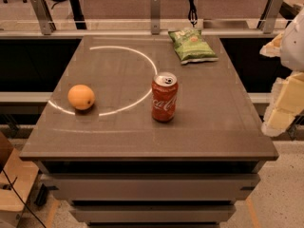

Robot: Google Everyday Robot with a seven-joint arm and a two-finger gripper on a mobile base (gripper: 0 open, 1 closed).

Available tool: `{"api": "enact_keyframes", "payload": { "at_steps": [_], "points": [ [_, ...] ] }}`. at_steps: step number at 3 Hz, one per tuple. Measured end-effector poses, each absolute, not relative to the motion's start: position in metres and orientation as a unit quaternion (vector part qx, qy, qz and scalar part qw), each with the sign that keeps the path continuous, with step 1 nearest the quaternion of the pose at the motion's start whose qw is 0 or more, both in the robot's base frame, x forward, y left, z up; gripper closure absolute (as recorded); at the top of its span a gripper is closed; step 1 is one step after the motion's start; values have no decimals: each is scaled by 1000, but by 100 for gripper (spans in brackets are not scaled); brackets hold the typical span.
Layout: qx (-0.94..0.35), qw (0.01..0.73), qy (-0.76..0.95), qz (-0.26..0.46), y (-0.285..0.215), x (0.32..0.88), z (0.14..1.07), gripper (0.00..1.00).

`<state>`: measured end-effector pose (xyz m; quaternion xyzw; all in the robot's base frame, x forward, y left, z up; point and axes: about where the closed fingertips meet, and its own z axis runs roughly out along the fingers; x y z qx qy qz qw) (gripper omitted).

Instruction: Knock coke can over

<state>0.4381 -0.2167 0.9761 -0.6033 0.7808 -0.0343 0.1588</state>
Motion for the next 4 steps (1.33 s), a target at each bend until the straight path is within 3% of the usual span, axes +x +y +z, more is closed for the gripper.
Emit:
{"api": "enact_keyframes", "payload": {
  "at_steps": [2, 4],
  "points": [
    [-618, 178, 766, -15, -210, 441, 975, 0],
    [-669, 283, 679, 106, -149, 457, 959, 0]
  ]
}}
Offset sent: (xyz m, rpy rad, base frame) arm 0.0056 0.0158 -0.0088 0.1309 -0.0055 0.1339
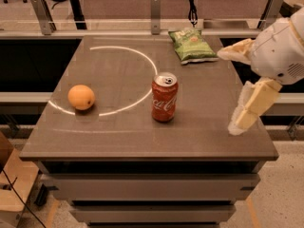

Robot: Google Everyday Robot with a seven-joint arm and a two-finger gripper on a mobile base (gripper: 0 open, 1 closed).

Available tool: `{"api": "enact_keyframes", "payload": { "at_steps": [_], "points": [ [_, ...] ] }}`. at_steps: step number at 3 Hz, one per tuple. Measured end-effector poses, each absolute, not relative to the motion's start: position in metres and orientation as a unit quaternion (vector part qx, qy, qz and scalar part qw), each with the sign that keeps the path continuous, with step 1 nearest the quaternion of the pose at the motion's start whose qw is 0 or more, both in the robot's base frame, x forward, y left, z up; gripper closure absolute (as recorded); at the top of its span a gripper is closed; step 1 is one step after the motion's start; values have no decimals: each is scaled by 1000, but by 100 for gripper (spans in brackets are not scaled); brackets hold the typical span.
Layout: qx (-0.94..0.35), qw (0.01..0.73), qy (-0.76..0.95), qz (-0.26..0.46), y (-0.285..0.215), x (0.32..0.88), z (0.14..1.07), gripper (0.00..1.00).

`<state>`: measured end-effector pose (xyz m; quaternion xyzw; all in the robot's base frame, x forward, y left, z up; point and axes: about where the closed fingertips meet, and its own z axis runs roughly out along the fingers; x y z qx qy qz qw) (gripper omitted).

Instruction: Knock coke can over

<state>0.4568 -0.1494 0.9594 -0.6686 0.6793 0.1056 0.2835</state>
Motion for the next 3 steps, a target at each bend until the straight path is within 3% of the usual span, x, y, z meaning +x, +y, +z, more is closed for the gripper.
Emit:
{"api": "enact_keyframes", "payload": {
  "at_steps": [3],
  "points": [
    [-654, 304, 678, 139, -130, 462, 958, 0]
  ]
}}
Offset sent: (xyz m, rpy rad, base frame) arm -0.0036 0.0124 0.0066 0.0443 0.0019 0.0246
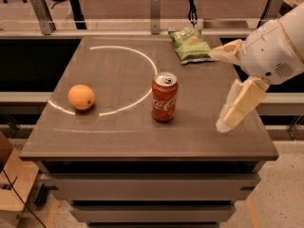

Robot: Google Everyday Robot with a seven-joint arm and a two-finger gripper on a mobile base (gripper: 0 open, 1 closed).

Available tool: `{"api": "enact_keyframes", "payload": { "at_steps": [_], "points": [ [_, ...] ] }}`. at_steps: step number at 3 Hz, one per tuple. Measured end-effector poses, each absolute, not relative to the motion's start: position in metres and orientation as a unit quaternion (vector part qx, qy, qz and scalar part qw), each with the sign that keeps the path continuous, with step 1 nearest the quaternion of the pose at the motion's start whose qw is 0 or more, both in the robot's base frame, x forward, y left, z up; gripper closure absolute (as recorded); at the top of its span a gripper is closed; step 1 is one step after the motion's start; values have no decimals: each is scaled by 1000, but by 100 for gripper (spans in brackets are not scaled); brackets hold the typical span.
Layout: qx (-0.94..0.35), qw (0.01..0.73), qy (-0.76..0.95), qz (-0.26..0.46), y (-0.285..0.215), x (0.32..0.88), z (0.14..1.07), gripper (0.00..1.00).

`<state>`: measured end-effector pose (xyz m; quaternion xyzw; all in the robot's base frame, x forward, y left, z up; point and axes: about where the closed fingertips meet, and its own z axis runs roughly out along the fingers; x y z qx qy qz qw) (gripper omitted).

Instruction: Knock coke can over

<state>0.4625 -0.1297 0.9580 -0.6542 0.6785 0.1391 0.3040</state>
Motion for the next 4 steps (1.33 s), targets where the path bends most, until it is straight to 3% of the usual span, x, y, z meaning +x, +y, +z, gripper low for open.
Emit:
{"api": "enact_keyframes", "payload": {
  "at_steps": [4],
  "points": [
    [-620, 350, 639, 291, -26, 513, 896, 0]
  ]
}}
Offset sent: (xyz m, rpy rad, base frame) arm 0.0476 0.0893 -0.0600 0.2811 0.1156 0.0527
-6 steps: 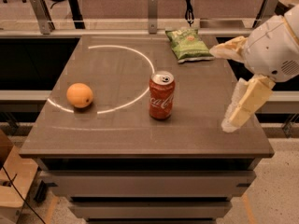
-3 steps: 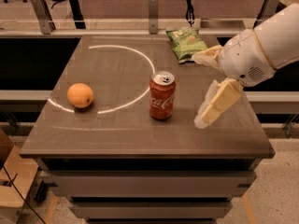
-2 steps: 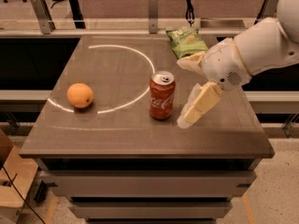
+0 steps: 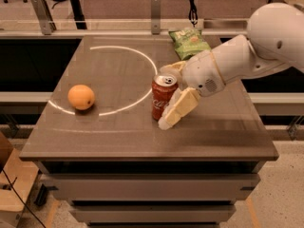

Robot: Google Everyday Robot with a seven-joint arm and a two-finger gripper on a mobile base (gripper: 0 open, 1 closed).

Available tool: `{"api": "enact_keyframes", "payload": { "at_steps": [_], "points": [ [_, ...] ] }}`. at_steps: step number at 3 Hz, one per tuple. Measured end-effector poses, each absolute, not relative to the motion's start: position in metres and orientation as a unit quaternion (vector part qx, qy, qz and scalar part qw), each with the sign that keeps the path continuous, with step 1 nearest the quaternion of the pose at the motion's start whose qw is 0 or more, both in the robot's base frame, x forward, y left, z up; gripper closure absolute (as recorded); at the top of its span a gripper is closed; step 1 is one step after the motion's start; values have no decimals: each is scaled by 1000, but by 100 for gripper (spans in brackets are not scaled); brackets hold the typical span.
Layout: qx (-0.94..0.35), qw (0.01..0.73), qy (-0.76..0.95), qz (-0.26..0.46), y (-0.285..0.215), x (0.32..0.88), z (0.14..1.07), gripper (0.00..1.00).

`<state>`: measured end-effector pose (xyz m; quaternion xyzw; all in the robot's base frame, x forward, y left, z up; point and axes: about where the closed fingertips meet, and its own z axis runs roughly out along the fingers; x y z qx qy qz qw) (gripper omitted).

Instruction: Knock coke can over

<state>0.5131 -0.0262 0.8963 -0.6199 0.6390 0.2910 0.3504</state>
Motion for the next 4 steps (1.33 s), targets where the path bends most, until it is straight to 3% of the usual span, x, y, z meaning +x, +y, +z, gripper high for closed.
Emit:
{"api": "enact_keyframes", "payload": {
  "at_steps": [1, 2, 4],
  "points": [
    [-615, 360, 628, 312, -10, 528, 891, 17],
    [-612, 367, 623, 320, -3, 538, 891, 41],
    [-621, 371, 638, 266, -30, 545, 916, 87]
  ]
}}
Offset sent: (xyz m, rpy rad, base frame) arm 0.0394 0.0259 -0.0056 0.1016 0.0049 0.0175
